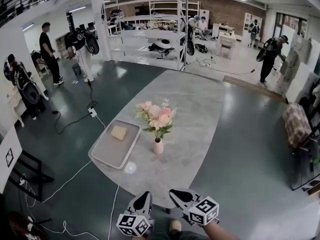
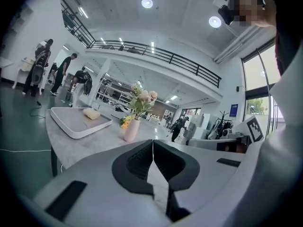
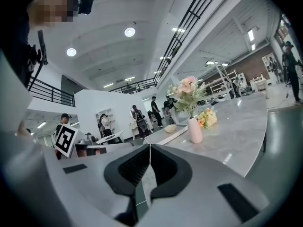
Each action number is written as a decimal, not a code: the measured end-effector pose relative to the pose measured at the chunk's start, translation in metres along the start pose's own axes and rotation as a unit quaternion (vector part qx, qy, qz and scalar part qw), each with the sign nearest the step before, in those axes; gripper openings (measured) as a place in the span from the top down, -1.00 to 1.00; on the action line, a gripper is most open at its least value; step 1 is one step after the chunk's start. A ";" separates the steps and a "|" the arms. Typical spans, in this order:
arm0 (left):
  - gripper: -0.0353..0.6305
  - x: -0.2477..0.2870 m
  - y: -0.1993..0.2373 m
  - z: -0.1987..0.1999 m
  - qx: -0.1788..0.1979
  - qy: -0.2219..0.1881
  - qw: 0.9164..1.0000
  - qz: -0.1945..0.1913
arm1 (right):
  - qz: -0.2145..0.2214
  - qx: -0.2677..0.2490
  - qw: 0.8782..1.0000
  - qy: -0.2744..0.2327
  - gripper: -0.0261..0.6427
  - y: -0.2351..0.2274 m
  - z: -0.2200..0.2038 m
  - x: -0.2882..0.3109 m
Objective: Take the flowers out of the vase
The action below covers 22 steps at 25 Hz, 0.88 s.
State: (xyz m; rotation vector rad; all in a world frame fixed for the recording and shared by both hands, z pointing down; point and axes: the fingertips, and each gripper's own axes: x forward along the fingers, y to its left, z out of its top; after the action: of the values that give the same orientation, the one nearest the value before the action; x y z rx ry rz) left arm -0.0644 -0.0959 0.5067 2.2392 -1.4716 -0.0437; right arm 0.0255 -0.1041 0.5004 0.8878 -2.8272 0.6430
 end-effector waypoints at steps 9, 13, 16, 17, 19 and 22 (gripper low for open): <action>0.84 0.009 0.017 -0.007 -0.011 0.009 1.000 -0.003 | -0.010 0.006 1.000 0.012 0.86 -0.014 -0.004 0.017; 0.84 0.031 0.021 0.002 -0.007 0.012 1.000 -0.027 | -0.038 0.006 0.999 0.015 0.86 -0.033 0.002 0.026; 0.84 0.050 0.027 0.015 -0.001 0.012 0.999 -0.047 | -0.078 -0.006 0.997 0.017 0.85 -0.050 0.010 0.038; 0.84 0.056 0.028 0.018 0.001 0.012 0.998 -0.054 | -0.087 -0.011 0.996 0.017 0.85 -0.055 0.013 0.043; 0.84 0.068 0.032 0.020 0.000 0.016 0.998 -0.066 | -0.098 -0.016 0.995 0.015 0.85 -0.063 0.017 0.052; 0.84 0.085 0.035 0.019 -0.003 0.026 0.996 -0.082 | -0.108 -0.022 0.994 0.015 0.85 -0.075 0.025 0.066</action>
State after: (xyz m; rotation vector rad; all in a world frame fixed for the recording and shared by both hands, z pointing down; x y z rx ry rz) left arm -0.0631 -0.1888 0.5218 2.3341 -1.2557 -0.0418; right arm 0.0142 -0.2047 0.5202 1.1445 -2.6564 0.5586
